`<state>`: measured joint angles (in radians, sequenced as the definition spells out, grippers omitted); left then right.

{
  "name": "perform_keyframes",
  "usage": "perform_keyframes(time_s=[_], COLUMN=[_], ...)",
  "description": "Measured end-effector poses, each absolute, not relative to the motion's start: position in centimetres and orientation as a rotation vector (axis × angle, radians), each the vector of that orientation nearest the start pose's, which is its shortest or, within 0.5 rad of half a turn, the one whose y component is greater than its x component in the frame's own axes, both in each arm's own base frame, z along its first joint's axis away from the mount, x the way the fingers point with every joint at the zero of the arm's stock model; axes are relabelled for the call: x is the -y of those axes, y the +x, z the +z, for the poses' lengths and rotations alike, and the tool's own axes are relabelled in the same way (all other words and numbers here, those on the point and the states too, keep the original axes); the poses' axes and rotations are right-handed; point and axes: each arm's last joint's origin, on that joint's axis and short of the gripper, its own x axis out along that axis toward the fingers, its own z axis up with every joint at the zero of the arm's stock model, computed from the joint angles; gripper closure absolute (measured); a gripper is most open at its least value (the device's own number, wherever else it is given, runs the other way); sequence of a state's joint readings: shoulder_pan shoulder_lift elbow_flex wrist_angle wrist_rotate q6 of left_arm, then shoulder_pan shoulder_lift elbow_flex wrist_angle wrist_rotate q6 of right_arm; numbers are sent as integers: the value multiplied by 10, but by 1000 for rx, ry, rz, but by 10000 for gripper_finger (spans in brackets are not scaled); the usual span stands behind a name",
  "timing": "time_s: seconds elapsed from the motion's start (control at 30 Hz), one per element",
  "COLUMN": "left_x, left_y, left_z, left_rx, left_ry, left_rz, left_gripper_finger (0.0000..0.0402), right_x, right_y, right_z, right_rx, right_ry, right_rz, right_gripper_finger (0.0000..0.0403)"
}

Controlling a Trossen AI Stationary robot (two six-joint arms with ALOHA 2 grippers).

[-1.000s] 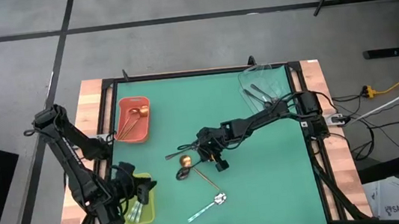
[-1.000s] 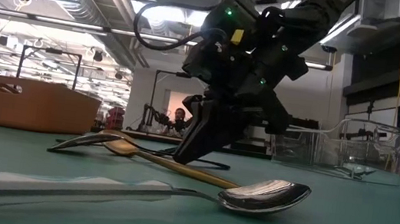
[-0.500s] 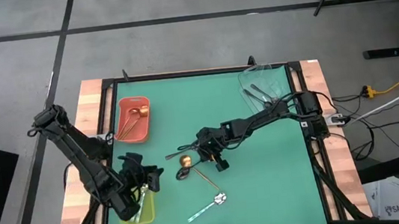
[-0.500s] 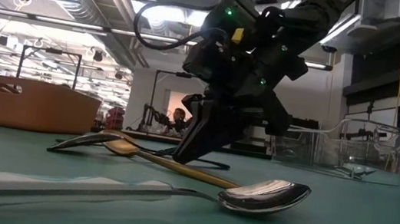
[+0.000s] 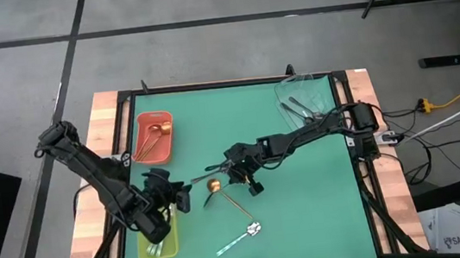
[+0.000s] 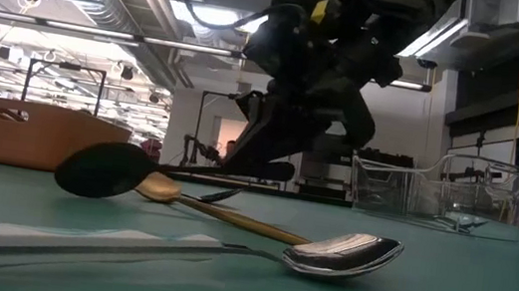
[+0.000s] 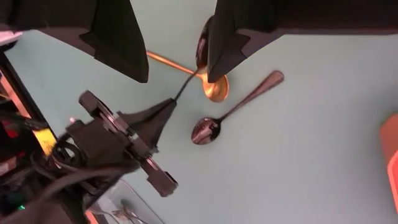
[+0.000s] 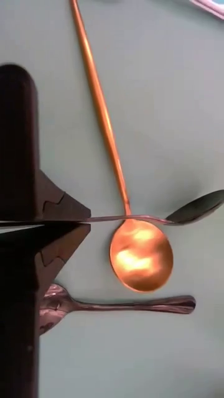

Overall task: Sort silverware by color (type)
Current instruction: Put the black spoon into the transparent bin

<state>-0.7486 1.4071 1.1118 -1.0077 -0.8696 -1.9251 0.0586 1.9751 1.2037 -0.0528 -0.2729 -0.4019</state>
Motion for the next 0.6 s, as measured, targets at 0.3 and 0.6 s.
perform_keyframes(time_s=[0.3, 0.6], left_x=[146, 137], left_y=[207, 234], left_z=[266, 264], left_rx=[-487, -513], left_ry=[-823, -697], left_rz=[808, 733], left_gripper_finger=[241, 241], right_x=[-30, -30], right_y=[405, 405], right_z=[147, 147], right_rx=[-764, -765], right_ry=[-306, -306], right_rz=[434, 433], right_gripper_finger=[403, 403])
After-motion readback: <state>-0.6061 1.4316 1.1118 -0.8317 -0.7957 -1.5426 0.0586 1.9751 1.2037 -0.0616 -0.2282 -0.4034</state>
